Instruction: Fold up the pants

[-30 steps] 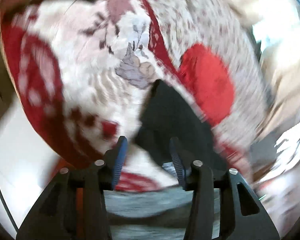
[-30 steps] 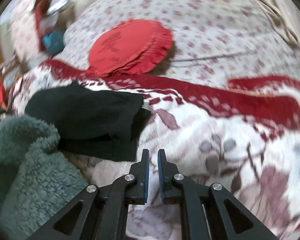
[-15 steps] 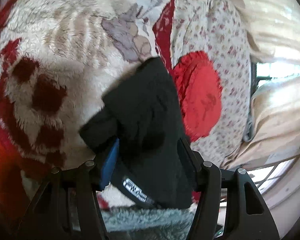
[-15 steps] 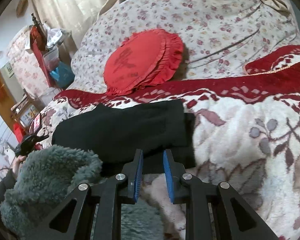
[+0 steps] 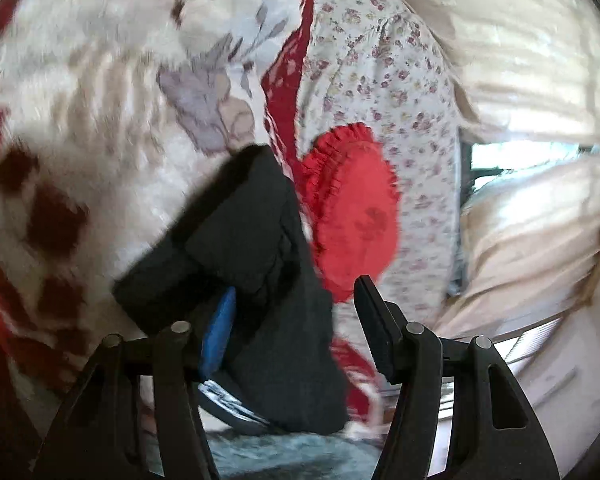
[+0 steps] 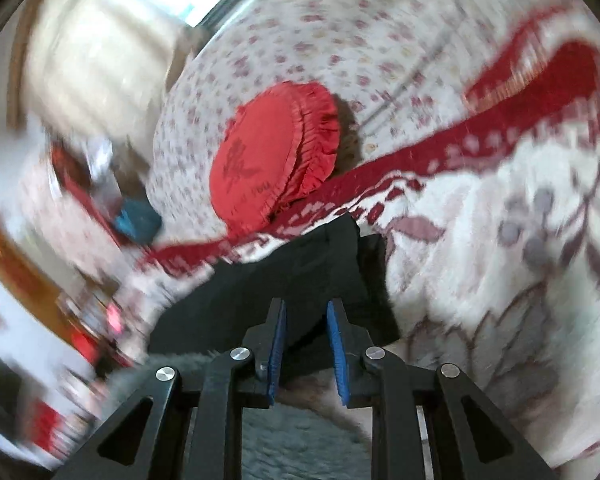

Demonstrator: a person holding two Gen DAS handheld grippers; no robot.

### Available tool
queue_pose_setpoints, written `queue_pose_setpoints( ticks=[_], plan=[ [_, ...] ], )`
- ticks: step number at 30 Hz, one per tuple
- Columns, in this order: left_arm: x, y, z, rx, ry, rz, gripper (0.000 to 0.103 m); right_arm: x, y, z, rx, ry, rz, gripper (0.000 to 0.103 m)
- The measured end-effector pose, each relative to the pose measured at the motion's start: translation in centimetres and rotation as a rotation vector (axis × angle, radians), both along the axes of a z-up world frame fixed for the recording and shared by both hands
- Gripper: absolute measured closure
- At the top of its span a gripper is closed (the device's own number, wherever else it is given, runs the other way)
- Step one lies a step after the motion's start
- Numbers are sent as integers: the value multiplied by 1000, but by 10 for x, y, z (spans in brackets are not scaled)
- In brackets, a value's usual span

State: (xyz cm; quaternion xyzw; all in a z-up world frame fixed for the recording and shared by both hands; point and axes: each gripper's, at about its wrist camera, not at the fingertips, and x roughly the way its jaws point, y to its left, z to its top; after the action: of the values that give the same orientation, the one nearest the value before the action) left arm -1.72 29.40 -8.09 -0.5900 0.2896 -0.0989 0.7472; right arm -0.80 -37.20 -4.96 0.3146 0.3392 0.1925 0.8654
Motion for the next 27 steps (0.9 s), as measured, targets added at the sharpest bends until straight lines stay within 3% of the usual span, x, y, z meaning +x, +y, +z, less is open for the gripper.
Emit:
queue_pose_setpoints(
  ticks=[2, 3, 5, 8, 11, 13, 15, 19, 23, 25, 27],
  plan=[
    [0, -2, 0, 57, 28, 2, 79, 9, -15, -16, 185, 75, -32, 82],
    [-1, -4, -3, 73, 43, 0, 84, 13, -20, -25, 274, 107, -39, 82],
    [-2, -4, -7, 92, 55, 2, 90, 20, -24, -40, 398, 172, -57, 82],
    [-3, -5, -11, 108, 69, 2, 92, 26, -20, -49, 454, 201, -55, 82],
    [-1, -5, -13, 105, 79, 5, 92, 34, -16, -55, 441, 211, -68, 79],
    [-1, -6, -12, 103, 75, -3, 92, 39, -17, -61, 415, 245, -102, 66],
    [-1, -5, -11, 96, 74, -8, 92, 41, -19, -70, 419, 267, -143, 60],
    [0, -2, -11, 92, 77, -7, 92, 41, -20, -74, 431, 249, -154, 59],
    [0, -3, -9, 99, 88, -6, 93, 55, -14, -71, 410, 209, -87, 60],
    [0, -4, -5, 109, 96, -13, 94, 57, -13, -63, 299, 195, -82, 96],
    [-4, -4, 3, 124, 90, -16, 95, 52, -13, -52, 259, 159, -87, 97]
  ],
)
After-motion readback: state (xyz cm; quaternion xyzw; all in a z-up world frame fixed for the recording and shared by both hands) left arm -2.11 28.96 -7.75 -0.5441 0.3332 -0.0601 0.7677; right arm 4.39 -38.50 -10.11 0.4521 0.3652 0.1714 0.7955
